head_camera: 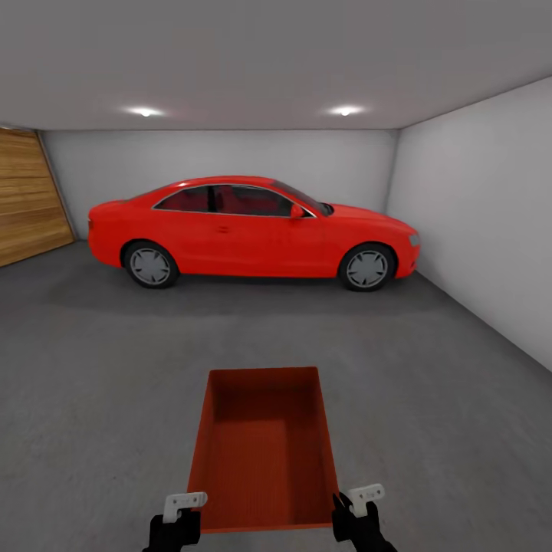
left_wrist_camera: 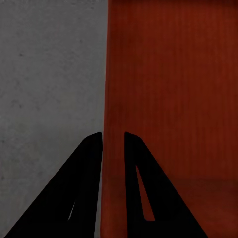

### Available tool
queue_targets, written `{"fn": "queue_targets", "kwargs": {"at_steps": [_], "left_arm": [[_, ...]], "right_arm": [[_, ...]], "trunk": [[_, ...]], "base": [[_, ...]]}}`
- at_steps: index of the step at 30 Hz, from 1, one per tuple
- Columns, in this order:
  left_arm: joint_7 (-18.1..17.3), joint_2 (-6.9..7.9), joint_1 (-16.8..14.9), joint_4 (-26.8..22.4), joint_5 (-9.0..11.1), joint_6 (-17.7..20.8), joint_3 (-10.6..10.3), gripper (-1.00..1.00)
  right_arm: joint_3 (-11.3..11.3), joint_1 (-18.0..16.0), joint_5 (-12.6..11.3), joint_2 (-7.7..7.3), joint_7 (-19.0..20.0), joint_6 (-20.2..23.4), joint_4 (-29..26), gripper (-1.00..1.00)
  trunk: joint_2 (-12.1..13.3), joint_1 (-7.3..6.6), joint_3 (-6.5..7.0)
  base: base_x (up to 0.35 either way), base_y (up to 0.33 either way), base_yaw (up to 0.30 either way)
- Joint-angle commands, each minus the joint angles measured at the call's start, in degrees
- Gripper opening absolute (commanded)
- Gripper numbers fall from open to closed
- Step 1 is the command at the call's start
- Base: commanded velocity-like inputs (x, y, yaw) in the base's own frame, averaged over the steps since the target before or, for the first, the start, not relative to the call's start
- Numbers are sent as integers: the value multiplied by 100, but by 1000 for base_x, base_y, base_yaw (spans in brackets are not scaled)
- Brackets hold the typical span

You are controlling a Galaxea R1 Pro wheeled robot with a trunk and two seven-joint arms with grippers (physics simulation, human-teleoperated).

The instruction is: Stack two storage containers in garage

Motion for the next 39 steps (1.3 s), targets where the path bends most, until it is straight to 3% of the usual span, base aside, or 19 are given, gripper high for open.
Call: {"fn": "queue_targets", "kwargs": {"at_steps": [1,30,39], "left_arm": [[27,-147,-6,-4,24,-13,-143,-100],[27,-147,-6,-2,24,-13,-143,-100],[27,-149,-6,-4,28,-22,-143,-100]], "right_arm": [[448,-2,-19,3,26,-14,15,-100],[448,-2,-19,3,26,-14,15,-100],[448,-2,-21,3,26,-6,15,-100]], "trunk": [[-11,6,-11],[-11,6,-11],[-11,6,-11]], "base": [[325,0,0],[323,0,0],[39,0,-201]]}}
